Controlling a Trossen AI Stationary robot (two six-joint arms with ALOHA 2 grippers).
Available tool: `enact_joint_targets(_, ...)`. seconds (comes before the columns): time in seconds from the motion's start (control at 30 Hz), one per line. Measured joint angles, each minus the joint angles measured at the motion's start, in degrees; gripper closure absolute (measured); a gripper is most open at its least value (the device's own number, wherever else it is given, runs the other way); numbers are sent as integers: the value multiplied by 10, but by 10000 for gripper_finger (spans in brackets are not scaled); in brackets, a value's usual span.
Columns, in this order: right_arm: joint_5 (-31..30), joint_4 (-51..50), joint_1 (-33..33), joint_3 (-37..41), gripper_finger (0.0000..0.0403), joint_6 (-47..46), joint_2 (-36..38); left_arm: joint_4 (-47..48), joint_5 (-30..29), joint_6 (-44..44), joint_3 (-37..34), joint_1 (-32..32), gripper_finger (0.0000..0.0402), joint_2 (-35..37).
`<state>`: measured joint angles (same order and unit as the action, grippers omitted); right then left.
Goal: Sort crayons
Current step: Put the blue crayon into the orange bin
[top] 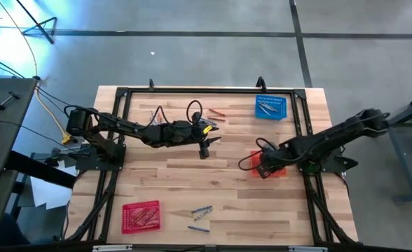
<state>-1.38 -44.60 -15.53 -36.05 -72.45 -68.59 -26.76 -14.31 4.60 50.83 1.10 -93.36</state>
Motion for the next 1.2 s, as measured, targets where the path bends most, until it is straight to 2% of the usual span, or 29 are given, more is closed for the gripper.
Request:
enact_joint_targets(0.23,10,1,0,0,352,4,-5,0,0,1,0,0,245,0)
enact_joint_targets(0.5,13,-1,1,0,346,12,-5,0,-7,1,0,0,245,0)
enact_joint_targets(0.67,0,-82,9,-49,345,22,-4,38,-45,1,1,0,245,43)
enact_joint_targets(0.77,-46,-148,13,-122,345,52,-4,94,-47,-1,1,-4,245,74)
enact_joint_targets(0.83,-98,-172,13,-180,345,78,-3,148,-46,-10,1,-11,245,92)
enact_joint_targets(0.93,-192,-162,13,-241,345,144,-3,241,-35,-33,1,-21,245,101)
enact_joint_targets(1.0,-238,-135,17,-261,345,199,-6,319,-3,-40,1,-24,245,101)
enact_joint_targets(1.13,-248,-88,38,-264,345,290,-27,482,78,-76,1,-24,245,101)
enact_joint_targets(1.2,-240,-68,51,-257,345,317,-41,530,123,-111,0,-23,245,101)
